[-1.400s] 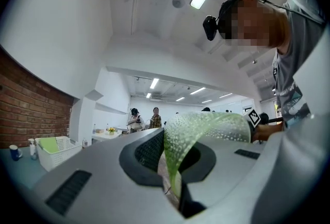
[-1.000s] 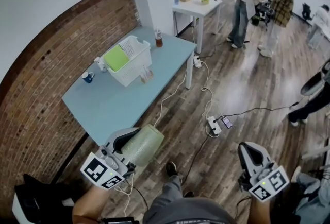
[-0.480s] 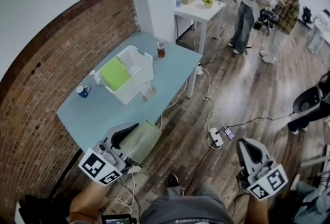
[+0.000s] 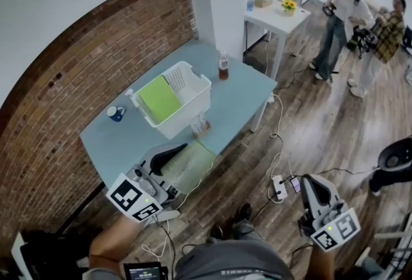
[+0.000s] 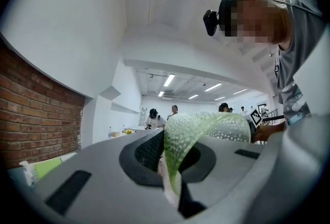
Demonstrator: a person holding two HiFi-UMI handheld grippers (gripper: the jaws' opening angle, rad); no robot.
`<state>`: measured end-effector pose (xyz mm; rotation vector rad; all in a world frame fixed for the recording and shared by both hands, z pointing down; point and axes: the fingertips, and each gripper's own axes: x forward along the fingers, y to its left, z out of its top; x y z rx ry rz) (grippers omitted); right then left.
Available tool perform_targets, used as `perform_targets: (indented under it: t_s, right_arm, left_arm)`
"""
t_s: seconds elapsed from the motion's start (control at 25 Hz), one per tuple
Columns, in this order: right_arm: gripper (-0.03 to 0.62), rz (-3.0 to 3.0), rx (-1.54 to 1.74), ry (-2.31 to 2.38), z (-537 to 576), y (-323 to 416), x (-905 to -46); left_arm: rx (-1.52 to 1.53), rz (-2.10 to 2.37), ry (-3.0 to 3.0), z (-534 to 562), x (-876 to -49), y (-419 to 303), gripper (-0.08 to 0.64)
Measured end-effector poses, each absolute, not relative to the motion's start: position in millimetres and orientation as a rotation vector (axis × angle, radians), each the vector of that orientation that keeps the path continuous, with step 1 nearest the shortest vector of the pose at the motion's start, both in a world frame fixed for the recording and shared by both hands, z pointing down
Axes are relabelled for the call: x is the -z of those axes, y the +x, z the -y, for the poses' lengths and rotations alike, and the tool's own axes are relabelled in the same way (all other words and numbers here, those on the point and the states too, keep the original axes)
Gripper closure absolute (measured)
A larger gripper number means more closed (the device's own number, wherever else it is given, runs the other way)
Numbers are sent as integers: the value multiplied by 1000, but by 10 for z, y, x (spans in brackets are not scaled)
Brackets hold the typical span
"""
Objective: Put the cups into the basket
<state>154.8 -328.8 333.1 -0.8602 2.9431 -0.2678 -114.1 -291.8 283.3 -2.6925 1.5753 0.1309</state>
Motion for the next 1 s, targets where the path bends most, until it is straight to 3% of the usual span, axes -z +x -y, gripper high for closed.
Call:
perform_targets:
  t_s: [0.4,1.0]
  right_arm:
    - [581,-3026,206,-637,4444,1183,-3176]
    - [581,-3076,281,-556,5173,631,-3294]
  left_arm:
    - [-116,-1712,-2522,4004,-2586,-1426,546]
    - [19,-1912,-2467,4847,-2834,-2364,546]
